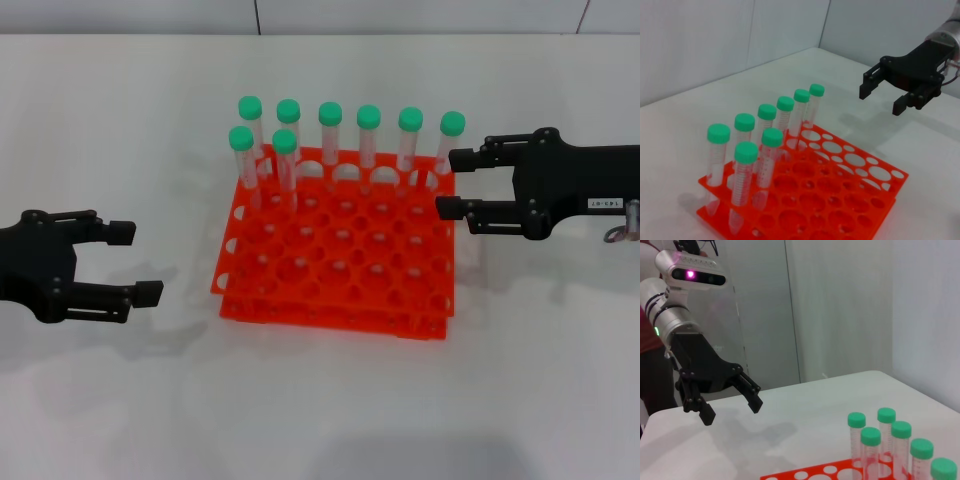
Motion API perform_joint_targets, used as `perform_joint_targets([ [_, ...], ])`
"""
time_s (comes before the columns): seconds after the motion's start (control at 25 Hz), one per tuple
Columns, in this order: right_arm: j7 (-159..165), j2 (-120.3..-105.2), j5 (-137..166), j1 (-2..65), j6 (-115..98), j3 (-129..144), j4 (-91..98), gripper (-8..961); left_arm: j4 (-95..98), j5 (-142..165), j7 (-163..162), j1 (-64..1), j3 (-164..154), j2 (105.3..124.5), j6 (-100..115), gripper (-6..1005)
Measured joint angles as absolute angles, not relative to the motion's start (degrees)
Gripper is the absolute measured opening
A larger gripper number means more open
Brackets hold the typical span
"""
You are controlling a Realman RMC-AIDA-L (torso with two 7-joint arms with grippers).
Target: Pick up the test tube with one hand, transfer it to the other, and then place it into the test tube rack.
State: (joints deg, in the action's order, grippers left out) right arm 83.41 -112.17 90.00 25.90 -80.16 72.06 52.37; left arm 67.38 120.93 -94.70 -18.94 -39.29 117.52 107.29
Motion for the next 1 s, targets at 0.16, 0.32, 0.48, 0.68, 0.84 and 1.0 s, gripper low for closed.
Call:
perform_joint_targets([
  [0.16, 83.44, -112.33, 90.20, 25.93, -80.83, 72.06, 52.53, 584, 66.55, 120.75, -93.71, -19.34, -39.28, 117.45, 107.37, 880],
  [0.32, 83.46, -112.33, 90.33, 25.92, -81.46, 72.00, 52.59, 582, 66.40, 119.39, -92.98, -19.42, -39.30, 117.38, 107.46, 880],
  [0.48, 83.49, -112.32, 90.79, 25.87, -81.48, 71.99, 52.62, 579, 66.36, 117.99, -92.64, -19.51, -39.52, 117.24, 107.87, 880],
  [0.68, 83.50, -112.56, 91.64, 25.97, -81.46, 71.93, 52.65, 578, 66.30, 117.54, -92.57, -19.58, -39.80, 117.26, 107.93, 880],
  [0.84, 83.50, -112.65, 91.67, 25.92, -81.33, 71.89, 52.65, 578, 66.27, 117.62, -92.56, -19.60, -39.81, 117.39, 107.98, 880],
  [1.0, 83.50, -112.80, 91.71, 25.89, -81.27, 71.89, 52.65, 578, 66.26, 117.76, -92.55, -19.60, -39.81, 117.41, 108.02, 880],
])
